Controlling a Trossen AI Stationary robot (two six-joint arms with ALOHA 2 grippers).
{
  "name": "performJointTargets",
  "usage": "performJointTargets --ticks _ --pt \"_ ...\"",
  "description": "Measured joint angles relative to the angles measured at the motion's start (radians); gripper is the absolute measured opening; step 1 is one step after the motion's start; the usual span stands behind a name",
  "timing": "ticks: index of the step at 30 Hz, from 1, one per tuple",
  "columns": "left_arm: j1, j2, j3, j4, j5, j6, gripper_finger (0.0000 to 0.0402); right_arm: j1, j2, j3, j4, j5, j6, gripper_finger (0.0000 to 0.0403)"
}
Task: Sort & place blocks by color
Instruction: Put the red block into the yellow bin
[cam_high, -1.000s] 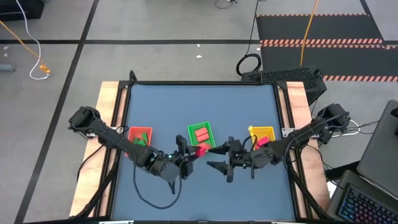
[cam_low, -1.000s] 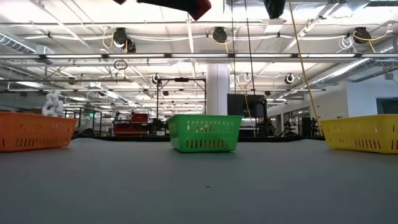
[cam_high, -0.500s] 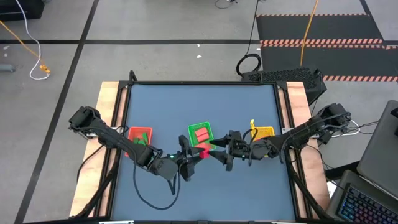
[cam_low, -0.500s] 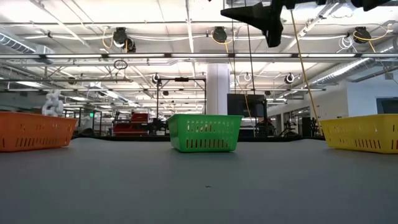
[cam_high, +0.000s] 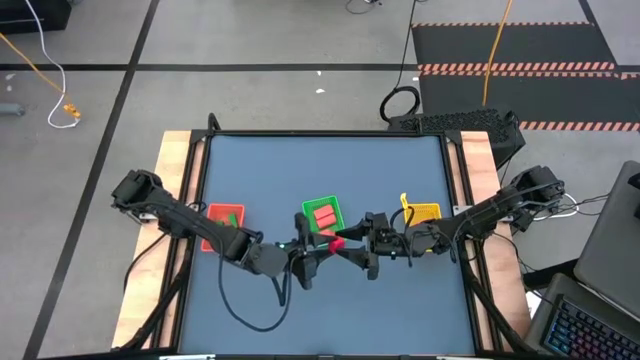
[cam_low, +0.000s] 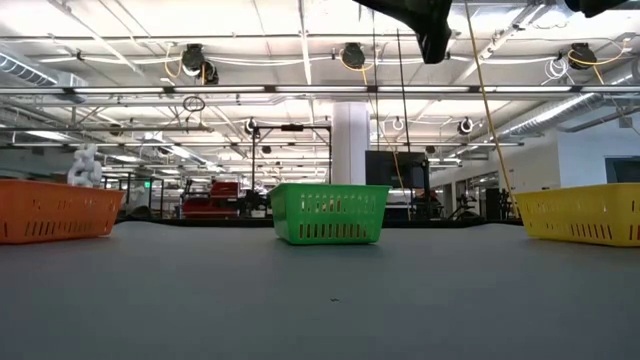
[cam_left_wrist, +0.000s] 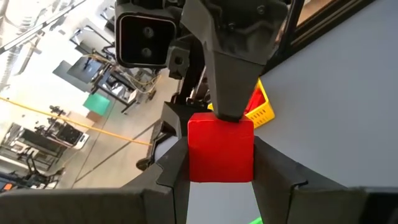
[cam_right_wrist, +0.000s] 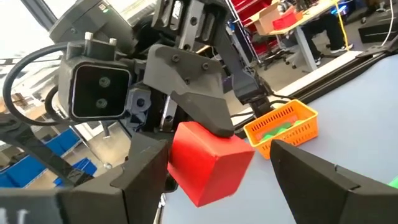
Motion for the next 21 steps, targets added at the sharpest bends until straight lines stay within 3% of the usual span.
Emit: performJointTargets --ticks 7,13,19,21 --pt "0.01 0.0 0.0 0.005 0.011 0.006 0.0127 -0.002 0.0 0.0 0.0 -0.02 0.001 0.0249" --pt "0.015 0.0 0.0 0.005 0.005 0.023 0.0128 -0.008 0.0 0.0 0.008 -0.017 -0.012 0.02" --pt "0.022 0.0 0.0 0.01 0.015 0.023 0.0222 -0.014 0.0 0.0 0.0 0.016 -0.066 0.0126" --pt "0.021 0.0 0.0 0.009 0.015 0.017 0.0253 -0.014 0.0 0.0 0.004 0.021 -0.074 0.0121"
